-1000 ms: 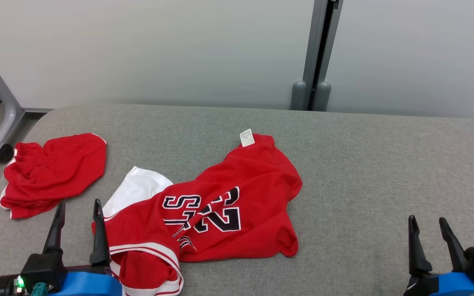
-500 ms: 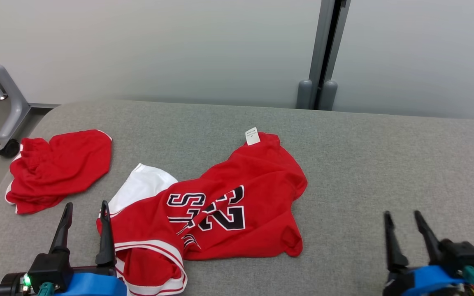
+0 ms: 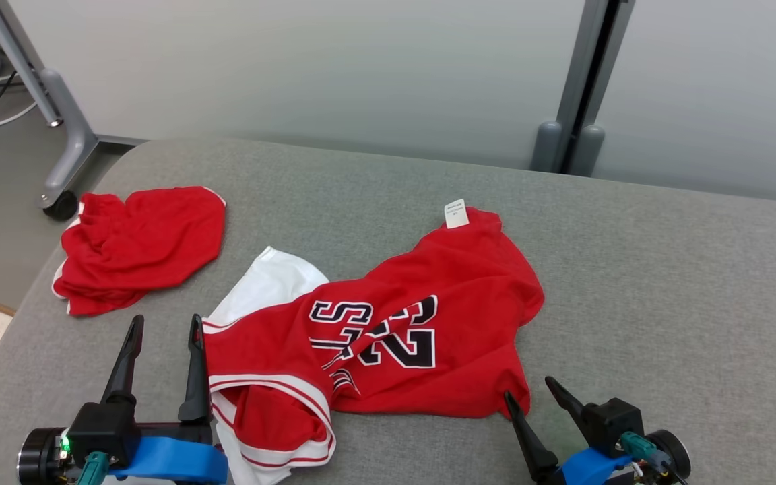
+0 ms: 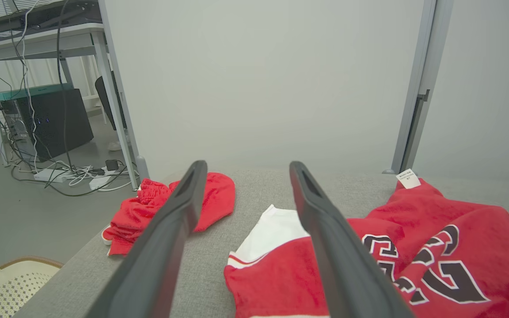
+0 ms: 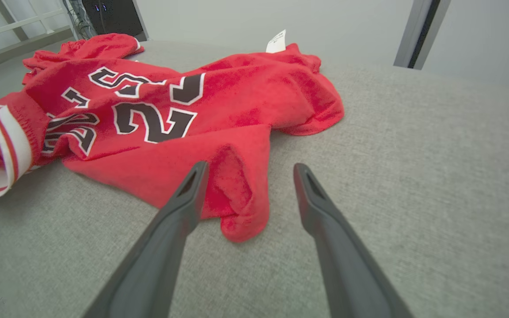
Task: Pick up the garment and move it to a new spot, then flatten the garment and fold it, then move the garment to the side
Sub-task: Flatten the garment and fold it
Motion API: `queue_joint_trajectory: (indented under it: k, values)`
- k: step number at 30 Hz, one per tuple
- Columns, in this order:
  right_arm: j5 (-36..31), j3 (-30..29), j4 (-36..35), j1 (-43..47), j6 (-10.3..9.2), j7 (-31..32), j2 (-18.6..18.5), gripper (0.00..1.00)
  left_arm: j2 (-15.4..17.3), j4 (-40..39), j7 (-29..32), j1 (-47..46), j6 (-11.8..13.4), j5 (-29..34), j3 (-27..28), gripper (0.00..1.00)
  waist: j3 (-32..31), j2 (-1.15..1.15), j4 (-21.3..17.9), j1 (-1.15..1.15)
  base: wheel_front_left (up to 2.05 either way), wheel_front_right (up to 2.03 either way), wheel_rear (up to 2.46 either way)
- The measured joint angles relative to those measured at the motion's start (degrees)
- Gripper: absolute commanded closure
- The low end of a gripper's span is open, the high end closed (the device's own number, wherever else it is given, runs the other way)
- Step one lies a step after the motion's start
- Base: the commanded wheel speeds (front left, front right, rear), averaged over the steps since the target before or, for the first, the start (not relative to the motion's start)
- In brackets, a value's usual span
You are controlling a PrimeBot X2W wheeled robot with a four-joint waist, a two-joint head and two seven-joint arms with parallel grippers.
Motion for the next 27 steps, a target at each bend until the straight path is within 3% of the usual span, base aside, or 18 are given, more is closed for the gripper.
queue_joint_trajectory:
  k: [7,8,9,16,27]
  values:
    - [-2.0,0.9,9.1,-3.3,0.00,0.0,0.0,0.00,-0.5,-0.1,0.0,-0.8,-0.2,0.4,-0.2,0.00,1.2,0.00,1.9,0.00,0.00,0.00,0.00]
    - [-2.1,1.2,10.3,-3.9,0.00,0.0,0.0,0.64,-0.5,-0.1,0.0,-0.9,-0.3,0.5,-0.2,0.00,1.4,0.00,2.1,0.00,0.00,0.00,0.00]
    - [-2.1,1.3,11.3,-4.4,0.00,0.0,0.0,1.00,-0.6,-0.1,0.0,-0.9,-0.3,0.6,-0.2,0.00,1.5,0.00,2.2,0.00,0.00,0.00,0.00]
    - [-3.3,-3.8,11.8,-7.7,0.00,0.0,0.0,1.00,-1.3,-0.3,0.0,-0.9,-0.5,0.8,-0.6,0.00,1.9,0.00,1.3,0.00,0.00,0.00,0.00]
    - [-8.4,-17.1,-4.4,-0.3,0.01,-0.1,-3.7,1.00,-1.8,-0.3,0.0,-0.9,-0.4,0.8,0.0,0.00,1.1,0.00,-3.2,0.00,0.00,0.00,0.00]
